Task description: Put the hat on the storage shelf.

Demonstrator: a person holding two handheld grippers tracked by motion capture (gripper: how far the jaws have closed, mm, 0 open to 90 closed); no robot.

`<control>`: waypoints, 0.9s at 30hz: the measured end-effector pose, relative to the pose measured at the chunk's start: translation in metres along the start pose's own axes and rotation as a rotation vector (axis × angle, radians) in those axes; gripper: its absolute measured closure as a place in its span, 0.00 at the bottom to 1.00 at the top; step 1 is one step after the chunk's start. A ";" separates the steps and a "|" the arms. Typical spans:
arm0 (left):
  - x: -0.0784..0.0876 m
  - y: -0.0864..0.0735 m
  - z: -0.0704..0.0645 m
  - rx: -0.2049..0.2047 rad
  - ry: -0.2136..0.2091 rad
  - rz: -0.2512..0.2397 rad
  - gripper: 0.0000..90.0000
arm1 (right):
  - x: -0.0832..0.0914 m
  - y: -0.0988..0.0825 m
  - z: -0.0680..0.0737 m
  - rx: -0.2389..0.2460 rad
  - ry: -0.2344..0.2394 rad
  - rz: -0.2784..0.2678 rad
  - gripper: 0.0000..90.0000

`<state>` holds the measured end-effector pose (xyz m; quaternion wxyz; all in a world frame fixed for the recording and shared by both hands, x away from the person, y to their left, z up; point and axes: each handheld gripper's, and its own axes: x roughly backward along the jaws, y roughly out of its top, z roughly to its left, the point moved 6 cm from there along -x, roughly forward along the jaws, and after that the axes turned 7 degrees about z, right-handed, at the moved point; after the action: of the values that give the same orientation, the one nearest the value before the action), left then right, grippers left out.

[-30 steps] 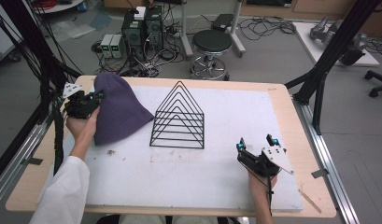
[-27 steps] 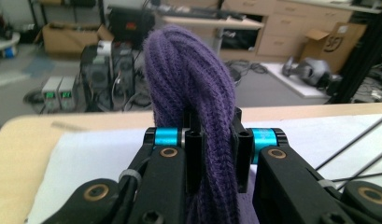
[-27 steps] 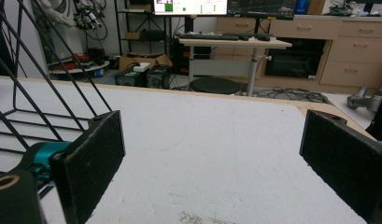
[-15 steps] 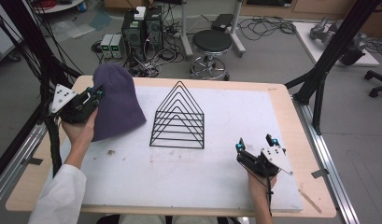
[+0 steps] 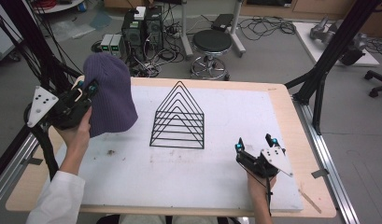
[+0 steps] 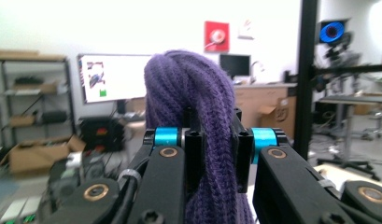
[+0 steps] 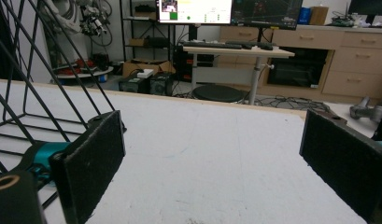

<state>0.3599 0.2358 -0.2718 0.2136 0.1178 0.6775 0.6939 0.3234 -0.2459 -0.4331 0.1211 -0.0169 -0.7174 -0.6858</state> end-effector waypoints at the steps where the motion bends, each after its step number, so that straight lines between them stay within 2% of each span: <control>1: 0.001 0.005 -0.004 -0.021 -0.010 -0.007 0.89 | 0.000 0.000 0.000 -0.001 -0.001 -0.004 0.07; 3: 0.004 0.016 -0.013 -0.050 -0.030 -0.029 0.89 | 0.001 0.001 -0.001 -0.003 -0.002 -0.008 0.07; 9: 0.015 0.044 -0.040 -0.097 -0.096 -0.097 0.89 | 0.002 0.003 0.000 -0.015 -0.002 -0.023 0.06; 10: 0.015 0.044 -0.040 -0.097 -0.096 -0.097 0.89 | 0.003 0.003 -0.001 -0.011 -0.002 -0.031 0.06; 12: 0.020 0.053 -0.052 -0.127 -0.121 -0.120 0.89 | 0.004 0.004 -0.001 -0.015 0.000 -0.035 0.06; 16: 0.024 0.062 -0.069 -0.152 -0.162 -0.152 0.89 | 0.006 0.008 0.001 -0.029 0.018 -0.055 0.06; 19: 0.025 0.066 -0.077 -0.154 -0.183 -0.168 0.89 | 0.010 0.015 0.006 -0.063 0.048 -0.081 0.06; 23: 0.023 0.069 -0.083 -0.151 -0.199 -0.190 0.89 | 0.016 0.032 0.014 -0.114 0.104 -0.145 0.06; 26: 0.023 0.070 -0.085 -0.150 -0.201 -0.191 0.89 | 0.018 0.046 0.028 -0.157 0.189 -0.196 0.06; 27: 0.022 0.070 -0.087 -0.148 -0.204 -0.199 0.89 | 0.020 0.052 0.037 -0.170 0.235 -0.210 0.06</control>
<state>0.2916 0.1692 -0.2098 0.3571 0.1036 0.6077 0.7018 0.3087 -0.2090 -0.3795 0.1298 0.1282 -0.6356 -0.7501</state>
